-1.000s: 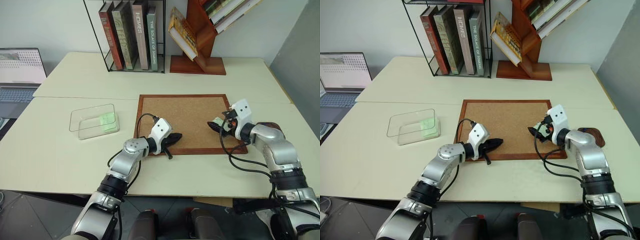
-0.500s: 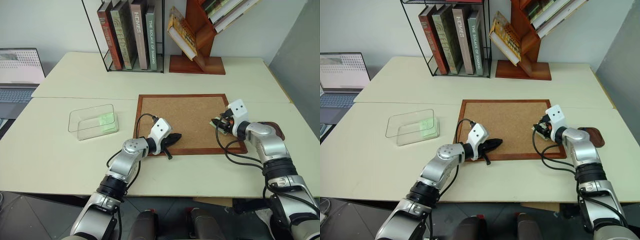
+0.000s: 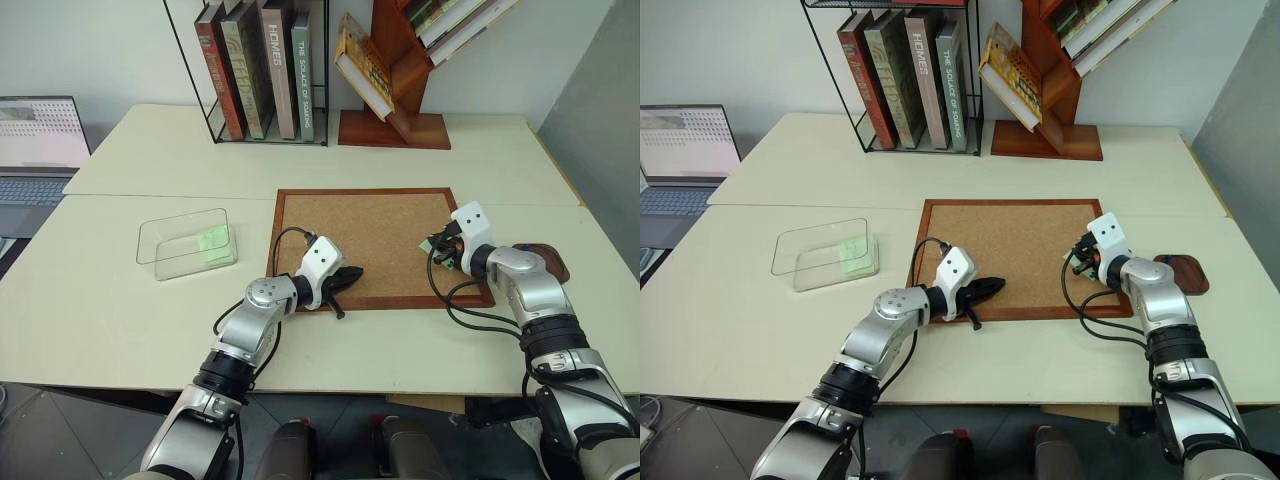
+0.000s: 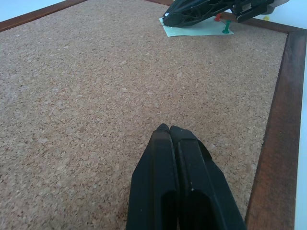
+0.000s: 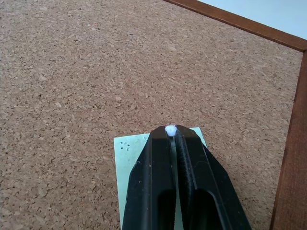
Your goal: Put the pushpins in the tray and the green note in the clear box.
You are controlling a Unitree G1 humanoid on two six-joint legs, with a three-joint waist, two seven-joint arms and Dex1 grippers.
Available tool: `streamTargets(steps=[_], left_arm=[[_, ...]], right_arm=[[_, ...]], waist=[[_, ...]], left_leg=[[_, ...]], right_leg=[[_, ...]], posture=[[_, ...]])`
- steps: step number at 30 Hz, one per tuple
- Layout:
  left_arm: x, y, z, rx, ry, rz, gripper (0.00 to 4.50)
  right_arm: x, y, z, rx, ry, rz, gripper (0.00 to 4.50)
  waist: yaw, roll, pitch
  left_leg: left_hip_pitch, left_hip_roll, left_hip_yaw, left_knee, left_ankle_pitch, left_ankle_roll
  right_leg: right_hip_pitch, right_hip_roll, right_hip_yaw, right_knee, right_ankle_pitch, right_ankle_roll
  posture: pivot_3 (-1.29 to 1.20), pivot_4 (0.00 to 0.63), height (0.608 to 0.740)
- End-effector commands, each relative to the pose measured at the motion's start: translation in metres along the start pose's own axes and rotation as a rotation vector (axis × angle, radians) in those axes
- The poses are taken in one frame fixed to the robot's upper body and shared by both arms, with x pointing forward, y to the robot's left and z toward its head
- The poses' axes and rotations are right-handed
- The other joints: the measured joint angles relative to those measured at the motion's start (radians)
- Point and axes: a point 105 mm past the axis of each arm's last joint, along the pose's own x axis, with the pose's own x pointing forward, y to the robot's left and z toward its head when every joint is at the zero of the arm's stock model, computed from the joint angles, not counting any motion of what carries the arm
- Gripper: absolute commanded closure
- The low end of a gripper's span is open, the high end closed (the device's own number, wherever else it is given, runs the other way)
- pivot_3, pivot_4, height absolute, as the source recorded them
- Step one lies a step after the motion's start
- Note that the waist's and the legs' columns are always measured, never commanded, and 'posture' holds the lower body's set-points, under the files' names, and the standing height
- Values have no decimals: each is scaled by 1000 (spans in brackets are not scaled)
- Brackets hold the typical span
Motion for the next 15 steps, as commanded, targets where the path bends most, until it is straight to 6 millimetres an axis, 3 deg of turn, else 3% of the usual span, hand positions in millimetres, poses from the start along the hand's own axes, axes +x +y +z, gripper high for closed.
streamTargets(steps=[1,7,15], left_arm=[[1,-7,-6,-7,21,-21,4500],[2,-11,-8,-6,26,-33,4500],[3,-14,-9,-7,29,-44,4500]], right_arm=[[-7,0,36,-42,-120,6,4450],[-18,-5,49,-11,-164,-16,4450],[-32,-7,49,11,-172,-50,4450]], waist=[[0,0,0],[-1,0,0],[0,0,0]], left_leg=[[0,0,0,0,0,0],[-1,0,0,0,0,0],[-1,0,-1,0,0,0]], right_leg=[[0,0,0,0,0,0],[-1,0,0,0,0,0],[-1,0,0,0,0,0]], posture=[[0,150,740],[0,150,740],[0,150,740]])
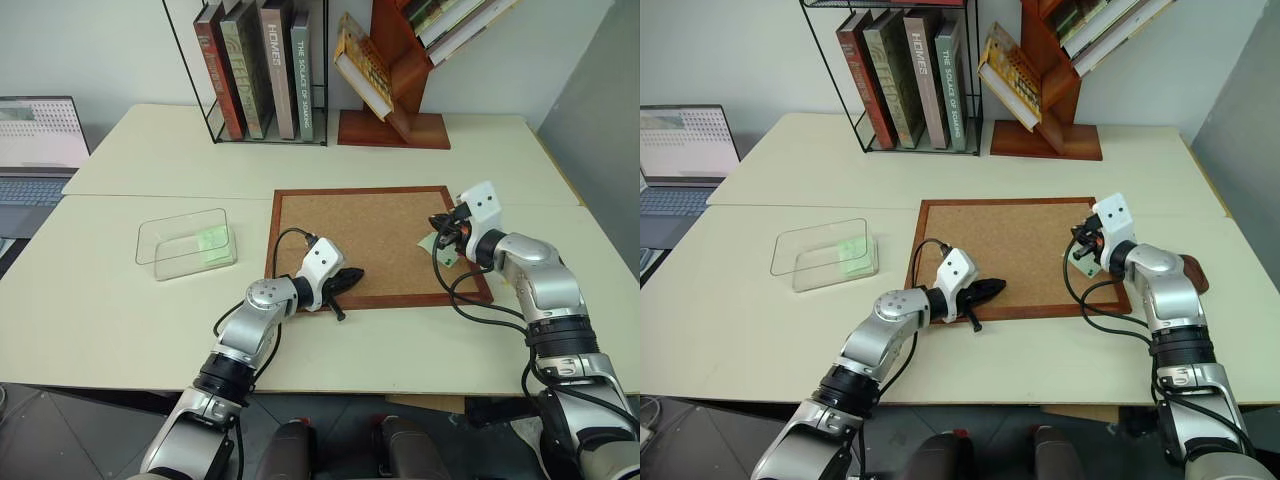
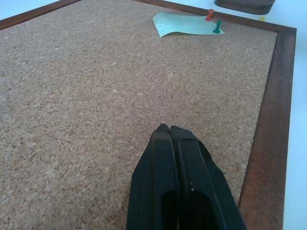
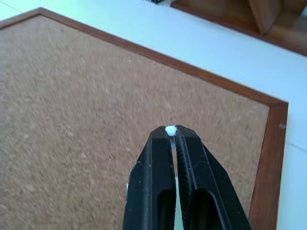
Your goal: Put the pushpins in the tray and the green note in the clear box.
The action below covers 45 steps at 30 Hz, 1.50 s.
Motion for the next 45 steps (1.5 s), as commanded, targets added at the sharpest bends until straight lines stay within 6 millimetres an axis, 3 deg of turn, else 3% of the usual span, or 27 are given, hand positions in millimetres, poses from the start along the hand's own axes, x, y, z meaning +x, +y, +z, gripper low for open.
streamTargets(steps=[1,5,9,14,19,27,36,40,45], left_arm=[[3,-10,-8,-8,28,-36,4500],[2,-11,-9,-6,29,-39,4500],[2,-12,-10,-5,30,-38,4500],[3,-15,-11,3,33,-49,4500],[5,-16,-10,11,30,-58,4500],[5,-16,-11,19,33,-57,4500],[5,-16,-11,25,33,-52,4500],[5,-16,-11,24,33,-51,4500],[5,-15,-11,20,31,-44,4500]], right_arm=[[-15,-13,13,13,-46,-58,4450],[-34,-37,18,13,-43,-146,4450],[-60,-67,9,4,8,-249,4450],[-93,-95,-21,-27,150,-365,4450],[-111,-104,-53,-33,279,-414,4450],[-117,-107,-78,-4,369,-438,4450],[-116,-112,-80,-2,381,-461,2672],[-117,-116,-64,5,310,-468,1748],[-110,-96,-33,43,175,-316,1748]], waist=[[0,0,0],[1,0,0],[4,0,0],[4,1,-1],[4,3,-2],[4,4,-2],[3,4,-3],[4,4,-3],[3,5,-3]], left_leg=[[0,0,0,0,0,0],[0,0,1,0,0,0],[0,0,1,0,0,0],[0,0,1,-1,0,0],[0,-1,3,0,0,0],[0,-1,3,0,0,0],[1,-1,3,0,0,0],[1,-1,3,0,0,0],[0,-1,3,0,0,0]], right_leg=[[0,0,0,0,0,0],[0,0,0,0,0,0],[0,0,0,-1,0,0],[0,0,0,-2,0,0],[0,1,1,-2,-2,5],[1,3,2,-1,-2,6],[1,3,2,-2,-2,7],[1,3,2,-1,-2,7],[1,3,2,-2,-2,7]], posture=[[0,150,740],[0,150,740],[0,150,740],[0,150,740],[0,150,740],[0,150,740],[0,150,740],[0,150,740],[0,150,740]])
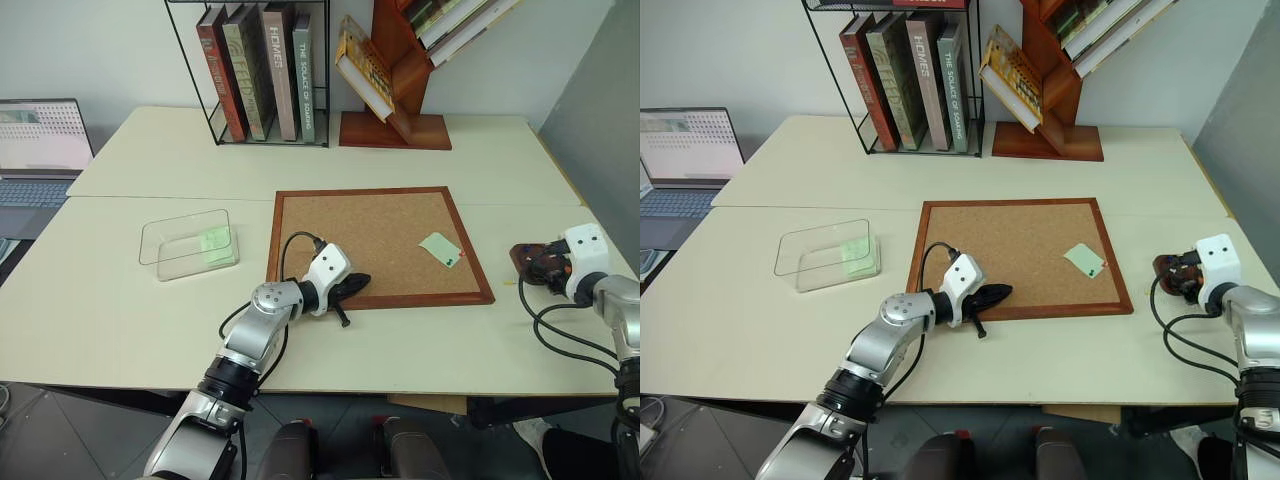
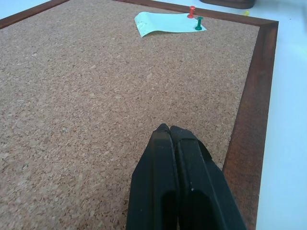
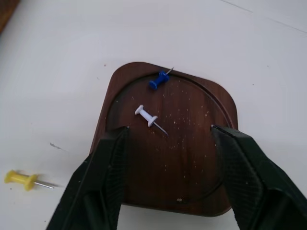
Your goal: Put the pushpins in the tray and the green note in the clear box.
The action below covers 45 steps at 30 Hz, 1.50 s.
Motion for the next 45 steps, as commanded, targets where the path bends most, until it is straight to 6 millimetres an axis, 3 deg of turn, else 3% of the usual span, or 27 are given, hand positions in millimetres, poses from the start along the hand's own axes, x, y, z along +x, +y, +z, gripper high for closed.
streamTargets(steps=[1,5,8,21,28,34,45], left_arm=[[2,-5,-10,-17,27,-9,4500],[2,-6,-10,-16,28,-14,4500],[1,-5,-9,-13,29,-15,4500],[3,-4,-7,-9,31,-18,4500],[2,-6,-8,-12,32,-19,4500],[1,-6,-9,-13,35,-17,4500],[2,-9,-11,-18,39,-24,4500]], right_arm=[[-16,15,43,-3,-162,131,1748],[-17,52,49,2,-221,276,1748],[-11,76,43,-13,-226,319,1748],[22,96,40,-25,-235,294,1748],[29,101,38,-32,-233,291,3349],[29,100,37,-37,-234,293,4384],[9,108,58,-5,-379,356,4461]], waist=[[0,0,0],[0,0,0],[0,0,0],[0,0,0],[0,0,0],[-1,0,0],[-2,0,0]], left_leg=[[0,0,0,0,0,0],[0,0,-2,0,0,0],[0,0,-2,0,0,0],[0,0,-1,0,0,0],[0,0,-1,0,0,0],[0,0,-1,0,0,0],[0,0,-1,0,0,0]], right_leg=[[0,0,0,0,0,0],[0,0,-1,0,0,0],[0,0,-1,0,0,0],[0,0,-1,0,0,0],[0,0,-1,0,0,0],[0,0,-1,0,0,0],[0,-1,0,0,0,0]], posture=[[0,150,740],[0,150,740],[0,150,740],[0,150,740],[0,150,740],[0,150,740],[0,150,740]])
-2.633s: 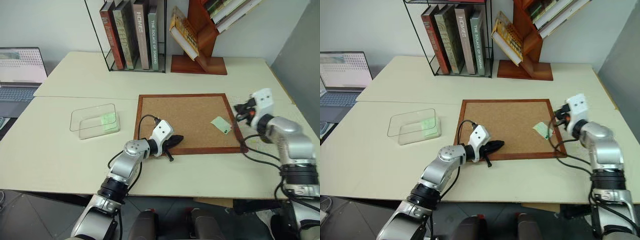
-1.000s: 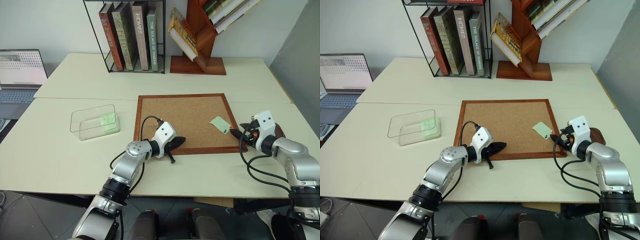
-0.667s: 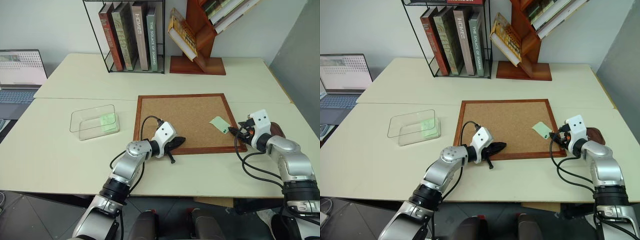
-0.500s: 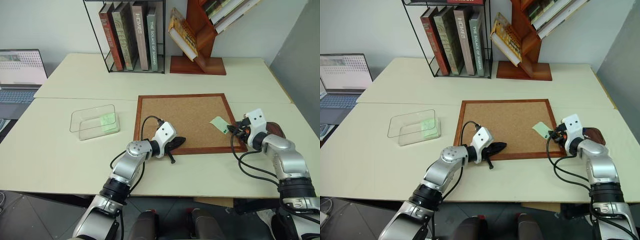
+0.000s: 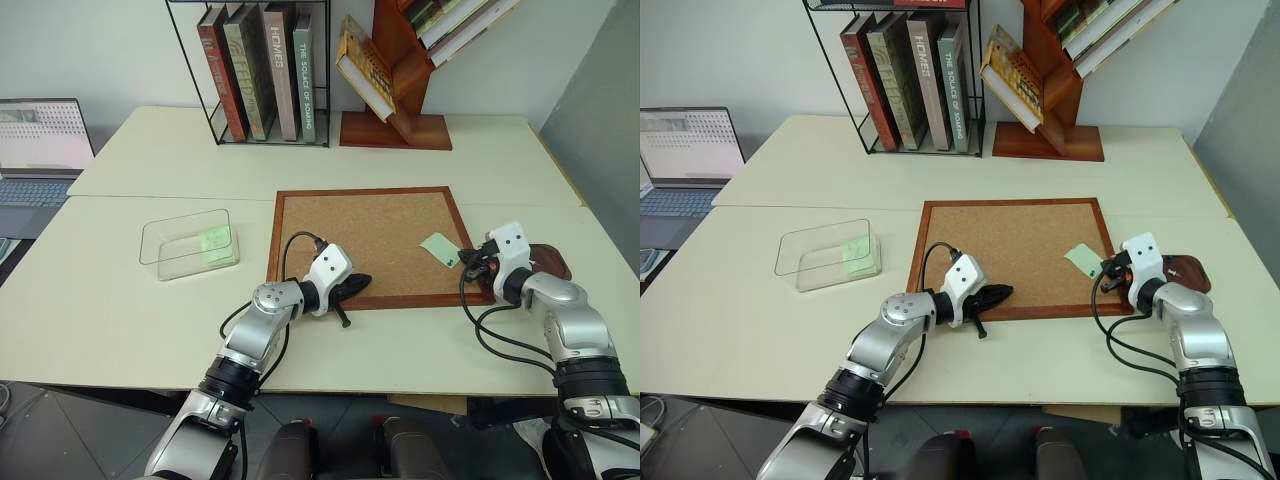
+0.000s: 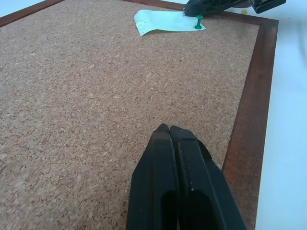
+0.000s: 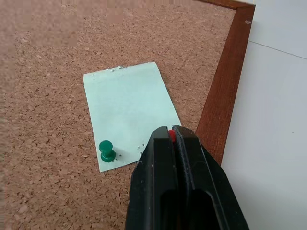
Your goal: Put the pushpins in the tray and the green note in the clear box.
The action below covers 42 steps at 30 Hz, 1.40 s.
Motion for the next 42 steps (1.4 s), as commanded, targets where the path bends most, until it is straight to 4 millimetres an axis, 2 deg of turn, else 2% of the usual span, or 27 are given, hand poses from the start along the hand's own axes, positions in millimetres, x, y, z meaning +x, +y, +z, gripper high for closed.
streamTargets(steps=[1,9,13,15,18,23,26,31,37,42], left_arm=[[2,-8,-11,-22,34,-24,4500],[2,-10,-12,-23,37,-30,4500],[2,-11,-12,-21,40,-32,4500],[2,-11,-13,-19,42,-32,4500],[2,-11,-13,-17,45,-36,4500],[4,-11,-13,-13,45,-41,4500],[5,-12,-12,-10,45,-44,4500],[5,-11,-12,-5,46,-45,4500],[4,-11,-14,-2,49,-42,4500],[4,-11,-14,-2,50,-40,4500]], right_arm=[[-7,7,38,-20,-165,35,4461],[-14,-5,43,28,-189,-10,4461],[-23,-20,43,39,-186,-69,4461],[-29,-33,38,26,-155,-122,4461],[-47,-66,24,-12,-68,-272,4461],[-64,-99,6,-35,40,-433,4461],[-69,-108,0,-32,78,-482,4461],[-68,-105,-15,-21,156,-467,4461],[-66,-103,-25,-20,214,-459,3269],[-66,-106,-23,-27,215,-468,2194]], waist=[[-1,0,0],[0,0,0],[1,0,0],[1,0,0],[1,0,0],[0,0,0],[0,1,0],[1,1,-1],[1,1,-1],[1,2,-1]], left_leg=[[0,0,0,0,0,0],[0,0,0,0,0,0],[0,0,0,0,0,0],[0,0,0,0,0,0],[0,0,0,0,0,0],[0,0,1,0,0,0],[0,0,1,0,0,0],[0,0,1,0,0,0],[0,0,1,0,0,0],[0,0,1,0,0,0]], right_leg=[[0,0,0,0,0,0],[0,0,0,0,0,0],[0,0,0,0,0,0],[0,0,0,0,0,0],[0,0,0,0,0,0],[0,0,1,-1,0,0],[0,0,1,0,0,0],[0,1,1,0,0,0],[0,1,1,-1,0,0],[0,1,1,-1,0,0]], posture=[[0,150,740],[0,150,740],[0,150,740],[0,150,740],[0,150,740],[0,150,740],[0,150,740],[0,150,740],[0,150,740],[0,150,740]])
